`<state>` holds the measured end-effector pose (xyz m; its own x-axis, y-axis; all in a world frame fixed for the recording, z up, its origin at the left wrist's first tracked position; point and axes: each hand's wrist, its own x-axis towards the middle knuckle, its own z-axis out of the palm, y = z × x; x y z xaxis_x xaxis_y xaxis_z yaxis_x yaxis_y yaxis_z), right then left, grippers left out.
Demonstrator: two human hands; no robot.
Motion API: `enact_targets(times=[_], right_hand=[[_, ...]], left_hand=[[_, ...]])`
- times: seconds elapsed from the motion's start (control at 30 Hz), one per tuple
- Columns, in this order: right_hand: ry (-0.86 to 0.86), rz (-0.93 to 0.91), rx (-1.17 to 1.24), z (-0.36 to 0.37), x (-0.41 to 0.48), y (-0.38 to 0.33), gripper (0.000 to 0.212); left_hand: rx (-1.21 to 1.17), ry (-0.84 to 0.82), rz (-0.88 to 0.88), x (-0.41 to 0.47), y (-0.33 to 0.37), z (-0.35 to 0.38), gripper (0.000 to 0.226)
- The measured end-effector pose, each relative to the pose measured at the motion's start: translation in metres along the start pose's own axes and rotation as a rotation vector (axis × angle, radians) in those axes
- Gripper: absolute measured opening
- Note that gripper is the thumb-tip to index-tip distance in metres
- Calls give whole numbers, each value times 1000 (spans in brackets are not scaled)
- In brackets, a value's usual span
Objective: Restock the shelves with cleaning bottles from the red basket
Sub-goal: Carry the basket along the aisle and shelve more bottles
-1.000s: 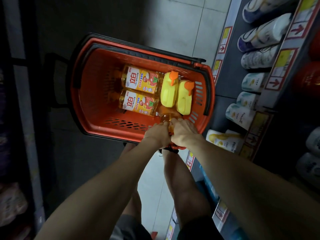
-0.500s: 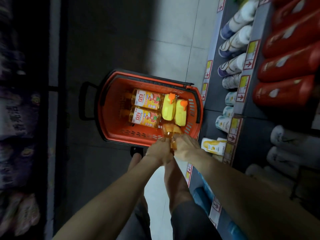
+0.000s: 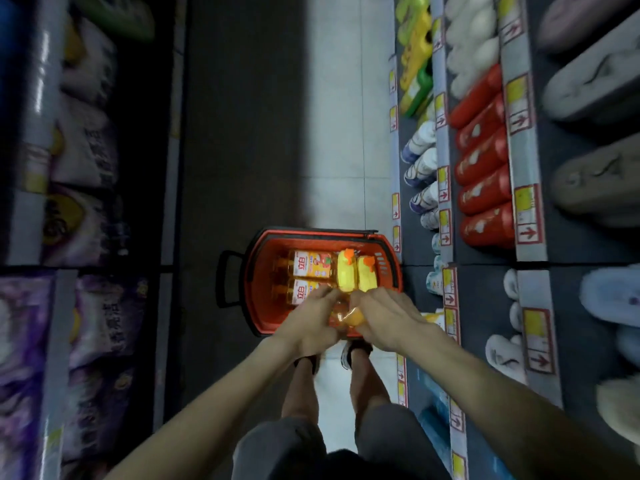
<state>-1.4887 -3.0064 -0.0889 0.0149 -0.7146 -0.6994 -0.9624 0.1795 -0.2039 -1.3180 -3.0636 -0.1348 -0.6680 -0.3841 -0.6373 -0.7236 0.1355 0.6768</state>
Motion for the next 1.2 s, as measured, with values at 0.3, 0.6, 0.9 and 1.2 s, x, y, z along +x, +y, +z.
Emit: enact_targets(times=[0.3, 0.6, 0.9, 1.2], right_hand=[[212, -106, -231, -151, -100, -60, 44], [283, -128, -245, -286, -207, -107, 34], [444, -124, 17, -368, -269, -115, 24], [894, -270, 457, -352, -254, -87, 59]], left_hand=[[-65, 269, 229, -80, 39, -85, 94], [-360, 296, 463, -131, 124, -149, 105], [-487, 361, 651, -162, 205, -199, 73], [-854, 399, 646, -177, 251, -225, 53]])
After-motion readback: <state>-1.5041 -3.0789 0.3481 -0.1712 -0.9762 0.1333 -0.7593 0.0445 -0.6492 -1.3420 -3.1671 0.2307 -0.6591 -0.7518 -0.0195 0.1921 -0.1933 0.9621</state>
